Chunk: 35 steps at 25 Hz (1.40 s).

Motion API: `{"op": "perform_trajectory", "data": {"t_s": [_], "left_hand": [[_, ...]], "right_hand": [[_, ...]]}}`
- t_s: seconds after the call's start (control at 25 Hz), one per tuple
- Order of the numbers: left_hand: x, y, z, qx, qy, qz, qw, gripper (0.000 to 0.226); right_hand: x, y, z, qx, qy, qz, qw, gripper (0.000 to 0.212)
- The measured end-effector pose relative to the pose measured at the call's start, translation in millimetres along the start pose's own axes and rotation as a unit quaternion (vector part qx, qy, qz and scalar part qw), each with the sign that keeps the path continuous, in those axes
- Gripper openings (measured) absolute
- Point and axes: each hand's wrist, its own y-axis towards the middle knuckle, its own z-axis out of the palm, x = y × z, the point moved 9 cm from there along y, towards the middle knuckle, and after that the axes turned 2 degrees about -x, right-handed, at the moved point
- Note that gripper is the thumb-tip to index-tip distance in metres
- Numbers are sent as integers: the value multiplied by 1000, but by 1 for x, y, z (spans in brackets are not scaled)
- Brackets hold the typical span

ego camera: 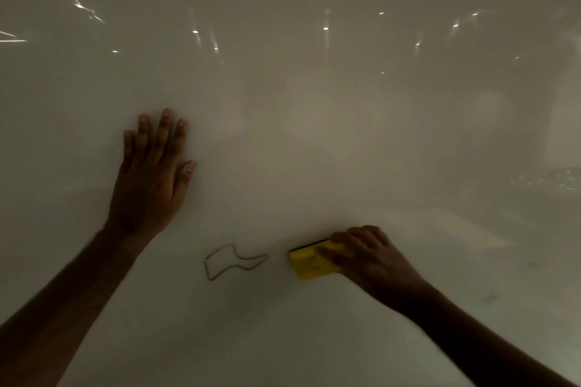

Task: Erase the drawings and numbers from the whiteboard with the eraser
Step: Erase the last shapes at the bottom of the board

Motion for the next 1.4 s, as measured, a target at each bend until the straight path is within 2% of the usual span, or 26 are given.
{"op": "perform_trajectory", "data": {"t_s": [0.12, 0.24, 0.4, 0.52, 0.6, 0.68, 0.8, 0.92, 1.04, 1.16, 1.28, 1.4], "left_hand": [[-1, -4, 4, -5, 7, 6, 1000, 65], [0, -4, 6, -9, 3, 5, 1000, 64], [12, -5, 0, -5, -10, 59, 998, 65], [28, -21, -1, -9, 4, 80, 997, 65], [34, -32, 1, -17, 15, 65, 998, 65], [34, -38, 4, -22, 17, 57, 998, 65], [33, -37, 4, -24, 17, 53, 998, 66], [33, -39, 3, -31, 21, 49, 998, 65], [34, -40, 3, -32, 14, 51, 998, 65], [35, -40, 2, -35, 11, 53, 998, 66], [35, -41, 2, -34, 9, 49, 998, 67], [33, -41, 2, -30, 10, 49, 998, 67]], "right_hand": [[-52, 38, -40, -51, -11, 100, 994, 46], [-43, 105, -42, -91, 2, 136, 987, 54], [34, 138, 3, -75, 18, 67, 995, 50], [77, 94, 27, -28, 25, -13, 999, 43], [72, 63, 27, -4, 9, -34, 999, 44], [46, 54, 16, 0, -8, -13, 1000, 46], [8, 91, -12, -44, -15, 74, 996, 48], [19, 143, -8, -80, 17, 120, 989, 52], [70, 158, 23, -72, 29, 78, 994, 48], [114, 121, 54, -30, 29, 3, 999, 43], [107, 83, 53, 6, -5, -41, 999, 44], [69, 98, 23, -20, -23, -9, 1000, 45]]}}
